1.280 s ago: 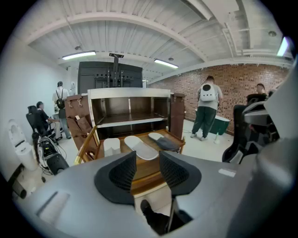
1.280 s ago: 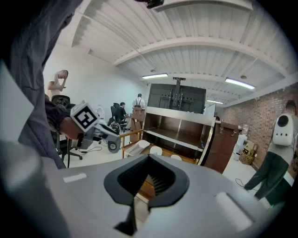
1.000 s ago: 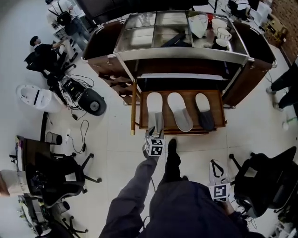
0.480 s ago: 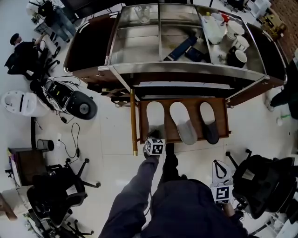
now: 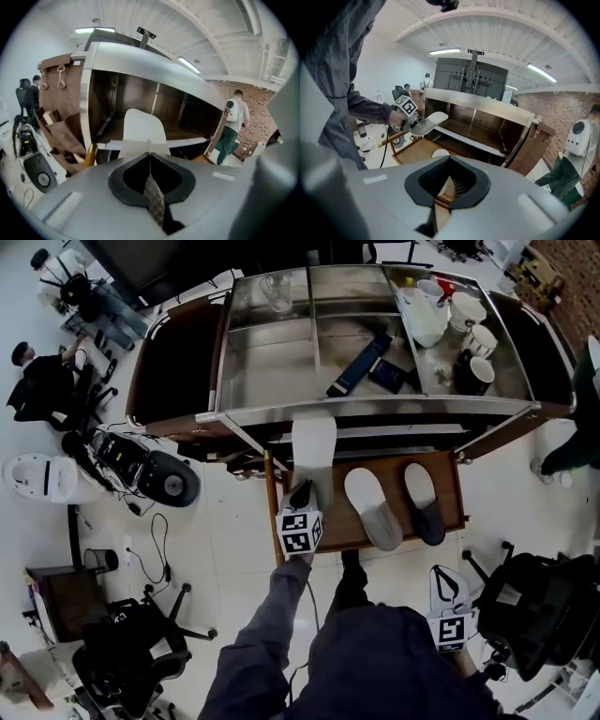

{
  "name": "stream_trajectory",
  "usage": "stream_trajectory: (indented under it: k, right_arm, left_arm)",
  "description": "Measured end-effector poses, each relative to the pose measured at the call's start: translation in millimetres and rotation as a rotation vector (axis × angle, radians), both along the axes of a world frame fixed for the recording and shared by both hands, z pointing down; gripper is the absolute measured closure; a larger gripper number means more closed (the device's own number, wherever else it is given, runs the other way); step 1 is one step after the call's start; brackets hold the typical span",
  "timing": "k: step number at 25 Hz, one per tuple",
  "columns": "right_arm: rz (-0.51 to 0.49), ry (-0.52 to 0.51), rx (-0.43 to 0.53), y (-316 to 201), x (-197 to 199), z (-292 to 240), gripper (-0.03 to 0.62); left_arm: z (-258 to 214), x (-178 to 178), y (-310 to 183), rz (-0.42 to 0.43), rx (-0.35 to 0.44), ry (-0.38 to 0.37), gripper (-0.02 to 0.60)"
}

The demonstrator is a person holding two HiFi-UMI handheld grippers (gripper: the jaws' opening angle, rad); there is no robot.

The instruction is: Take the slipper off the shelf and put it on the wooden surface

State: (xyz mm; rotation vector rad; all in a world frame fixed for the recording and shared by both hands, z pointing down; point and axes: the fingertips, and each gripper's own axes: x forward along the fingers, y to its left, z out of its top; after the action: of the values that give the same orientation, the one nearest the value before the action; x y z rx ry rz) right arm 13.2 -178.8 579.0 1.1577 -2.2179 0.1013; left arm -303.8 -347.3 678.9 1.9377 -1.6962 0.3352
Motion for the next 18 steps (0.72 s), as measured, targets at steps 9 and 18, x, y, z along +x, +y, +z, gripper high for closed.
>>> stream_trajectory:
  k: [9,18]
  right_arm:
    - [0.165,0.024,0.009,4,29,-22,0.594]
    - [0.244,0.004,-0.058,51,70,-2,0.593]
  left_arm:
    - [34,-63,-177,-0.117,-0.078,0.013,0.557]
    - [14,-63,-178,-0.163,0.054,-0.05,0.429]
